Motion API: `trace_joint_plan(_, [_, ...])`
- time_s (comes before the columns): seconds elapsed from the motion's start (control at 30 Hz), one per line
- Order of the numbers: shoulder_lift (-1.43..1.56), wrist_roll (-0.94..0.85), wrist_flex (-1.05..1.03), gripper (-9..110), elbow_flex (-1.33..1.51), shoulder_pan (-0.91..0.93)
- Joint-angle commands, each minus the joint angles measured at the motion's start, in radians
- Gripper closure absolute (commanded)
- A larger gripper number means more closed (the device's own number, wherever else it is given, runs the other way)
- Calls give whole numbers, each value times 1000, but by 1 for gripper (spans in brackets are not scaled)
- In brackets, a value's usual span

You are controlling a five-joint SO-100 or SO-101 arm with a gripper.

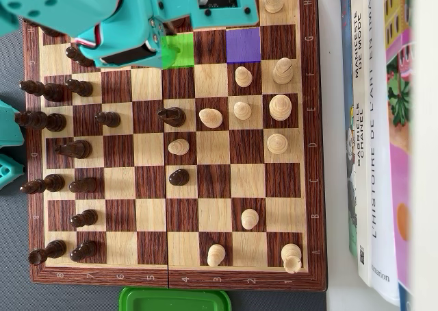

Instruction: Play chess

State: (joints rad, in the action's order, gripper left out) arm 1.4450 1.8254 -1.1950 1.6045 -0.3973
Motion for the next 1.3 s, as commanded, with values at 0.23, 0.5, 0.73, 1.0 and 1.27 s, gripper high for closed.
trace_joint_plan(0.23, [-21,5,14,97,-12,-12])
trace_joint_plan(0.5, [-17,5,14,97,-12,-3])
trace_joint_plan(0.73, [-17,5,14,94,-12,-3])
trace_joint_plan(1.0, [-17,5,14,93,-12,-3])
trace_joint_plan(1.27, [-15,-2,14,89,-12,-3])
